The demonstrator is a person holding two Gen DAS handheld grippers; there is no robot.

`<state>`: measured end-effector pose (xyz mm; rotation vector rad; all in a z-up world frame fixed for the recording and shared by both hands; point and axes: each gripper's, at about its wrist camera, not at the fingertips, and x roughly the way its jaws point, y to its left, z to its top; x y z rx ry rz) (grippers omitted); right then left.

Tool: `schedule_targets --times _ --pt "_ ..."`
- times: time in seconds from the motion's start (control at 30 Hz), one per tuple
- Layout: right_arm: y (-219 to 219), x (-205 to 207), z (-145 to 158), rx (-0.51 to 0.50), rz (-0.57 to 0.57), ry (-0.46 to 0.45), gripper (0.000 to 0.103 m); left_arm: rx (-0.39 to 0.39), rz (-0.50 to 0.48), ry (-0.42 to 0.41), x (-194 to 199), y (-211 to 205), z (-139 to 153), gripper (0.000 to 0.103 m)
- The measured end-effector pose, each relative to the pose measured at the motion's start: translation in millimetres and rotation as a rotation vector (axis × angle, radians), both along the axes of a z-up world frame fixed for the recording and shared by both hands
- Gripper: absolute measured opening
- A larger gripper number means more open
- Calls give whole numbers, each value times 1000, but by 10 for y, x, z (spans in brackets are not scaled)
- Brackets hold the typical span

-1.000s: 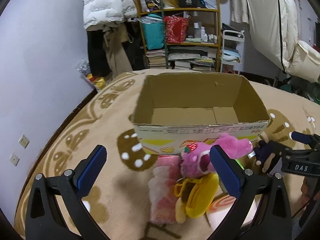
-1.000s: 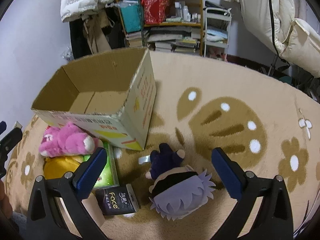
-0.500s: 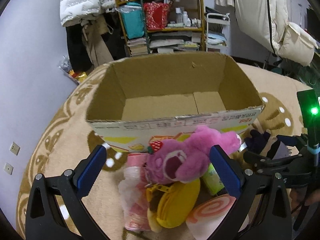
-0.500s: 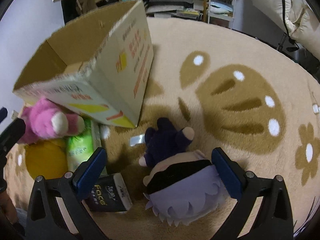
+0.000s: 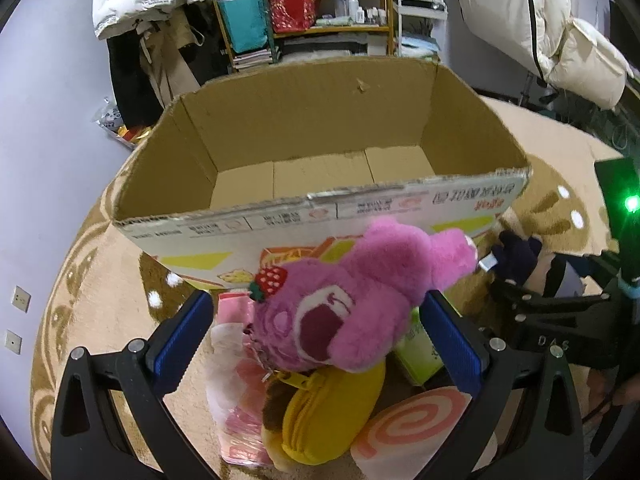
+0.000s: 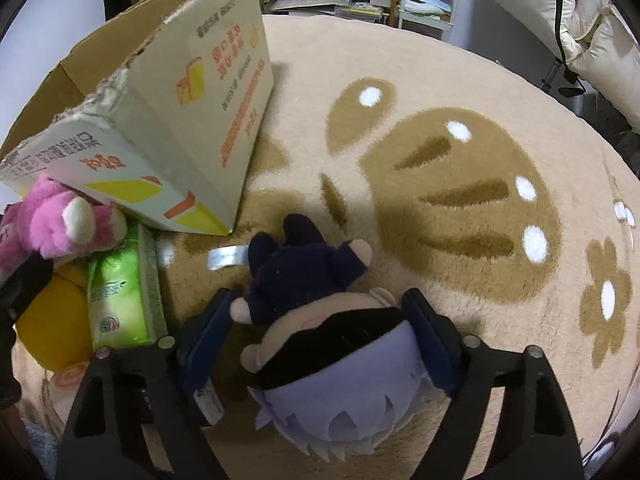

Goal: Organize soft objects
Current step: 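Grasp the pink strawberry bear with the left gripper while the right gripper grasps the purple-haired doll, then lift the pink bear with the left gripper while the right gripper carries the doll toward the box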

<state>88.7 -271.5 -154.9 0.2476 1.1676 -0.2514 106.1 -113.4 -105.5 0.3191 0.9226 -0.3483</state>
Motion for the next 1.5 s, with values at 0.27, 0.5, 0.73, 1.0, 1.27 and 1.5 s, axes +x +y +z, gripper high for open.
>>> schedule_targets --times 0.27,0.5,0.73,1.0,1.27,1.5 --pt "-54 -4 79 10 0 -24 84 22 -38 -30 -69 -53 -7 90" --pt "-45 7 148 19 12 -44 79 52 -78 -69 -122 -116 15 82" --pt "68 -36 223 47 49 -92 70 25 -70 -68 -131 -70 59 74" --pt "132 -103 402 62 65 -165 68 0 -33 -80 -181 26 131 68" --pt "167 -228 621 37 66 -240 68 -24 5 -119 -260 157 295 67" --pt "193 -366 836 26 74 -305 68 -34 38 -163 -418 299 460 67"
